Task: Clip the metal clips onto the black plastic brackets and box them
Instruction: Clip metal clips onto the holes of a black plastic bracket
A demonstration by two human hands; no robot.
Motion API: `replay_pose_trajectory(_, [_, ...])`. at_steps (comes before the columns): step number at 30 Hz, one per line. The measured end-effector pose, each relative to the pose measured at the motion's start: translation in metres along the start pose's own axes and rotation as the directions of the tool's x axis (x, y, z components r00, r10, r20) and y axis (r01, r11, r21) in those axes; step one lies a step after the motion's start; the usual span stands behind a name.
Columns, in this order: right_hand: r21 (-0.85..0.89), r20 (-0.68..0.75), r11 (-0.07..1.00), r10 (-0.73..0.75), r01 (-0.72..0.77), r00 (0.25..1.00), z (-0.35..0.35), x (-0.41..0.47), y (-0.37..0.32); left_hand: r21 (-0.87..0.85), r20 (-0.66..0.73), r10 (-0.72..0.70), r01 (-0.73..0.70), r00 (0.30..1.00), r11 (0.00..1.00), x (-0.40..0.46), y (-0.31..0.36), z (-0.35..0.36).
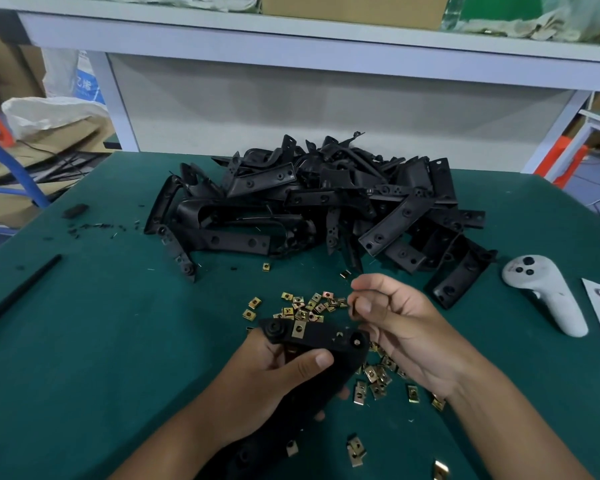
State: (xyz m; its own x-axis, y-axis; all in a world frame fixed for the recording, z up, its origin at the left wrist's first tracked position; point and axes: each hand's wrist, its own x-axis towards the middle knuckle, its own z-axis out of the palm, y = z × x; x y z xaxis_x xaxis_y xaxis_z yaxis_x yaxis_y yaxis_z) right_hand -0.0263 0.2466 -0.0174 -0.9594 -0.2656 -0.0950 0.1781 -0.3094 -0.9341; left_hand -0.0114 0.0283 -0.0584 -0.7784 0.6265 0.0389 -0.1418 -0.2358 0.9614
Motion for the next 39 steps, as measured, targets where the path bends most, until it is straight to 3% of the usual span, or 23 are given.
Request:
replay_pose_trajectory(20, [0.016, 0.088, 1.0, -0.026, 0.025, 0.996, 0.0031, -0.0039, -0.003, 0.061, -0.023, -0.025, 0.027, 0.999, 0.998, -0.0023, 0.0018, 0.0008])
replay_pose_trajectory(32, [0.01, -0.006, 0.999, -0.052, 0.052, 0.999, 0.0023, -0.0022, -0.0012, 0.063, -0.055, -0.052, 0.056, 0.997, 0.996, -0.0017, 0.0063, 0.0024])
replay_pose_trajectory(34, [-0.006, -0.014, 0.999, -0.051, 0.051, 0.999, 0.0021, -0.0018, -0.0018, 0.105, -0.078, -0.038, 0.046, 0.996, 0.993, -0.0019, 0.0071, 0.0033])
replay_pose_trajectory(39, [-0.151, 0.025, 0.985, -0.076, 0.079, 0.997, 0.0058, -0.0054, -0.0009, 0.482, -0.195, 0.096, 0.01, 0.976, 0.876, -0.0053, 0.0072, 0.0058])
